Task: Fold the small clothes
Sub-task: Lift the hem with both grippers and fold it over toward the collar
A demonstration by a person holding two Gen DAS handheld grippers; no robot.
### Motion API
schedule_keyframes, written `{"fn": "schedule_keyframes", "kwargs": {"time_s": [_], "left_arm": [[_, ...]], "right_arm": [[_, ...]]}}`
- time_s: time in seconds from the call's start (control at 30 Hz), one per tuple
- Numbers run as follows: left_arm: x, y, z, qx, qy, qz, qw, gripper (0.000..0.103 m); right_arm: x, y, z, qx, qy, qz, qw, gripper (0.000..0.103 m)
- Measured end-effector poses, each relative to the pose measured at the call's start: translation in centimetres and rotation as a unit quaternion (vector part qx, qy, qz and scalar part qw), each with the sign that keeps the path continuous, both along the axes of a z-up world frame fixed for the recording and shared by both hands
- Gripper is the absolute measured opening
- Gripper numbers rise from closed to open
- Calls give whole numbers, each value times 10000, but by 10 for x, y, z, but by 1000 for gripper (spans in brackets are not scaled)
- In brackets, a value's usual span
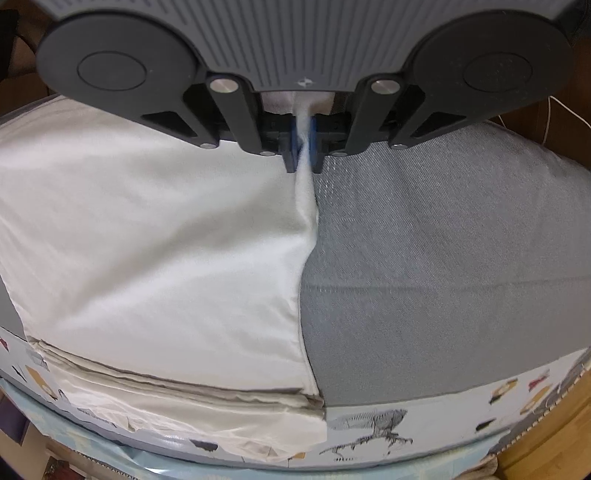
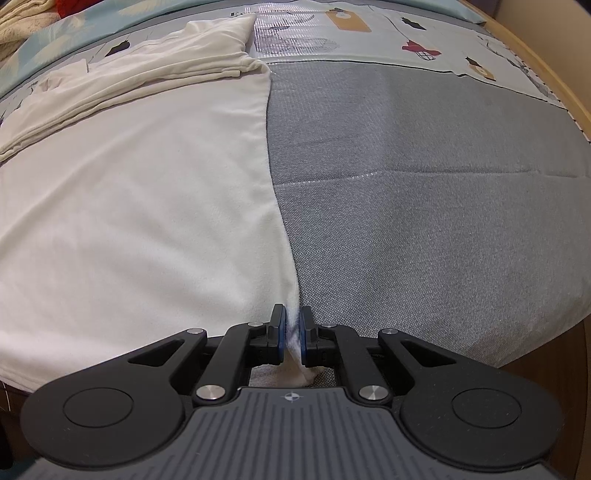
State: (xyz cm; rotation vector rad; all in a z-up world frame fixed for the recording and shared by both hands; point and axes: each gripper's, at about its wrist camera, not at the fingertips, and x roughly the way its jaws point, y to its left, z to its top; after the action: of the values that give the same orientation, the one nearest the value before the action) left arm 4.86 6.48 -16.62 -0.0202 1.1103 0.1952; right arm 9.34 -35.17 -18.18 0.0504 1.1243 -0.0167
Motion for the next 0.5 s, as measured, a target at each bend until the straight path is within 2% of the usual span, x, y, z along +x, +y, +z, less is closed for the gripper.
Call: {"fn": "schedule_keyframes", "kwargs": {"time_s": [0.1,0.2,0.33,0.4,0.5], "left_arm": [[-2,-4,9,169,-195,-89,9996,4],[-6,-3,22,148,-413,-92,9990,4],[-15,8,45,-379,-682,140,9969,4],[-21,10,62,-485,-827,211,9952,3],[-38,-3,94,-201,-1200,-145,9925,3]], "right_arm": [[-3,-1,8,54,-234,-40,9997,5],[-7,-4,25,209,-644,-28,9977,5],[-14,-10,56,485,-1165,-1,9920,4],[-19,-15,74,604,-1390,-3,9884,4],[-28,-26,99,866,-1625,-24,9829,4]]}}
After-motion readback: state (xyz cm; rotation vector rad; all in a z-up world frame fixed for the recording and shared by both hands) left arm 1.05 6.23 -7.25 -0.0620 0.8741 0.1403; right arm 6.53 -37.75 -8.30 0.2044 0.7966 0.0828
